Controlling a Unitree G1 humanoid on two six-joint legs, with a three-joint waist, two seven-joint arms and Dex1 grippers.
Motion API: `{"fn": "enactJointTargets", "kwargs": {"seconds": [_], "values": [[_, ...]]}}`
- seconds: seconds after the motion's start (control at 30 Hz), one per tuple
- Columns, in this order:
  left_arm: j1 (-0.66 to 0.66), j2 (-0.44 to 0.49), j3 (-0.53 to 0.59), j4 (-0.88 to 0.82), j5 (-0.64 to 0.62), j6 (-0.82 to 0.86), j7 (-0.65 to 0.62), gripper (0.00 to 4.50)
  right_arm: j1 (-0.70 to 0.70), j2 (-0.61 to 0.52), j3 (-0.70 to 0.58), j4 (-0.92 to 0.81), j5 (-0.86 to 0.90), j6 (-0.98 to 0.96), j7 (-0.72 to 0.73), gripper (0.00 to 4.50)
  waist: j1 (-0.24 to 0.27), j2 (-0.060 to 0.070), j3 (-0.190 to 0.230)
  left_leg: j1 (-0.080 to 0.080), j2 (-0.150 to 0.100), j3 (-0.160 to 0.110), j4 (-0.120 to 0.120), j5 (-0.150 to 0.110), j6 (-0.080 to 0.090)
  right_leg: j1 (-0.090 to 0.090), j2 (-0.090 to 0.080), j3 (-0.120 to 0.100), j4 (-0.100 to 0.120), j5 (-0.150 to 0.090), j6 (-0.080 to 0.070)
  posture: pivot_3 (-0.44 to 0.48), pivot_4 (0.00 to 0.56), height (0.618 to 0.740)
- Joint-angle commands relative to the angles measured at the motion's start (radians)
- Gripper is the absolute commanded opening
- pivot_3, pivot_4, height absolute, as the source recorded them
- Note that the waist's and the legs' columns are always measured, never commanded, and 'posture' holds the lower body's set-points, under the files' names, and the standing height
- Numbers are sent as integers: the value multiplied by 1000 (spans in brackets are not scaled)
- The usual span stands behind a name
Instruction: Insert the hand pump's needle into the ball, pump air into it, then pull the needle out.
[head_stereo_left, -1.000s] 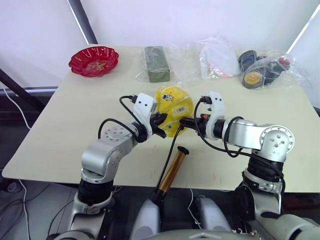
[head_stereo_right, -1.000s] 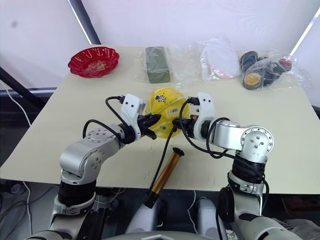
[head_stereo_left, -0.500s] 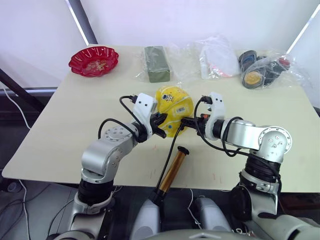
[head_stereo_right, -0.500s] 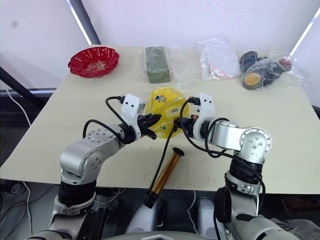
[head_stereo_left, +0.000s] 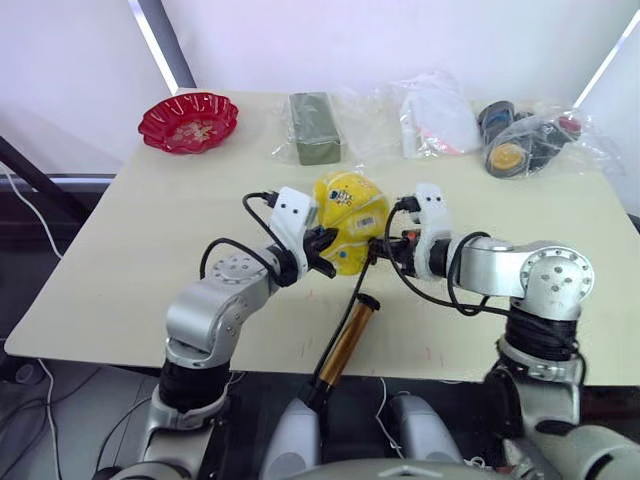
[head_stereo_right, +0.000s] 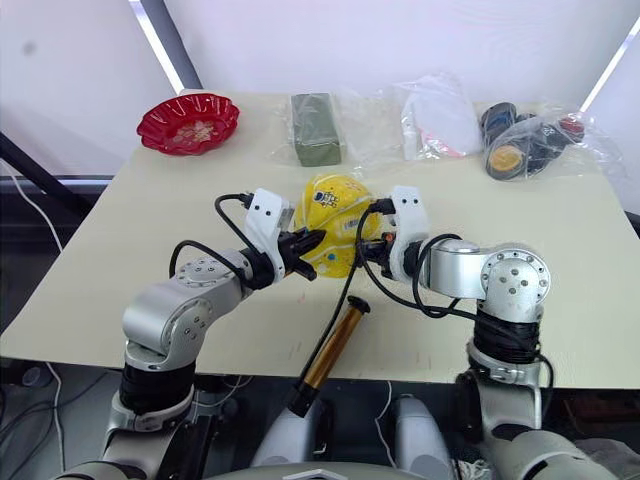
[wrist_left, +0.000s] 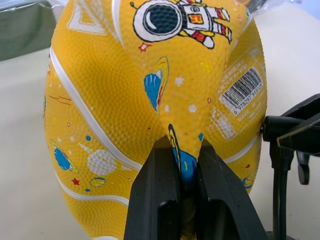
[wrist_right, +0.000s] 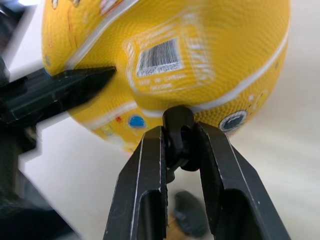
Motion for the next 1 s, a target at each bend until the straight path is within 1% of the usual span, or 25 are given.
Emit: {"fn": "enactJointTargets", "kwargs": {"seconds": [0.03, 0.23, 0.33, 0.43, 0.5, 0.6, 0.67, 0.73, 0.8, 0.87, 1.0], "values": [[20, -3, -25, 0, -9, 14, -8, 0, -55, -150, 235, -97, -115, -22, 149, 331, -1, 0, 0, 0, 0, 0, 0, 0, 0, 0, 0, 0, 0, 0, 0, 0, 150, 740], [20, 2, -36, 10, -11, 24, -17, 0, -189, -350, 569, -105, -349, -180, 397, 331, -1, 0, 0, 1, 0, -1, 0, 0, 0, 2, 0, -1, -1, 0, 0, 0, 150, 740], [20, -4, -35, 16, -16, 26, -19, 0, -247, -394, 677, -76, -453, -250, 496, 331, -2, 0, 0, 1, 0, -2, 0, 0, 0, 2, 0, -2, -1, 0, 0, 0, 150, 740], [12, -18, -46, 45, -16, 15, -24, 0, -339, -419, 886, 28, -619, -376, 627, 331, -5, 0, -1, 2, 0, -1, 0, 0, 0, 2, 0, -1, -1, 0, 0, 0, 150, 740], [9, -18, -57, 67, -9, 0, -34, 0, -374, -410, 978, 113, -719, -466, 719, 331, -6, 0, -2, 4, 0, -1, 0, 0, 0, 4, 0, -1, -1, 0, 0, 0, 150, 740], [13, -2, -84, 98, 4, -33, -66, 0, -392, -369, 1043, 236, -839, -575, 817, 331, -8, -1, -5, 17, 1, 0, -1, 0, 0, 16, 0, -1, -2, -1, 0, 0, 150, 740], [12, 3, -92, 109, 6, -48, -80, 0, -390, -336, 1066, 308, -905, -635, 868, 331, -12, -1, -9, 21, 2, 1, -1, 0, 0, 18, 1, 0, -2, -3, 2, 0, 150, 740], [10, 5, -100, 120, 11, -61, -91, 0, -380, -300, 1082, 378, -966, -697, 916, 331, -15, -1, -13, 23, 2, 1, -1, 1, 1, 18, 1, 1, -1, -4, -1, 0, 150, 740], [12, 6, -106, 129, 16, -72, -97, 0, -366, -255, 1079, 450, -1020, -764, 954, 331, -23, -2, -20, 28, 2, 1, -1, 1, 2, 21, 1, 1, -1, -4, -1, 0, 150, 740], [14, 6, -109, 135, 20, -81, -101, 0, -356, -212, 1075, 519, -1077, -828, 989, 331, -28, -2, -23, 37, 3, 1, -3, 1, 2, 30, 0, 1, -2, -6, -2, 0, 150, 740], [19, 7, -112, 150, 29, -95, -112, 0, -344, -127, 1037, 644, -1163, -927, 1042, 331, -33, 0, -36, 38, 3, 0, -5, 1, 2, 30, 0, 1, -2, -6, -3, 0, 150, 740]]}}
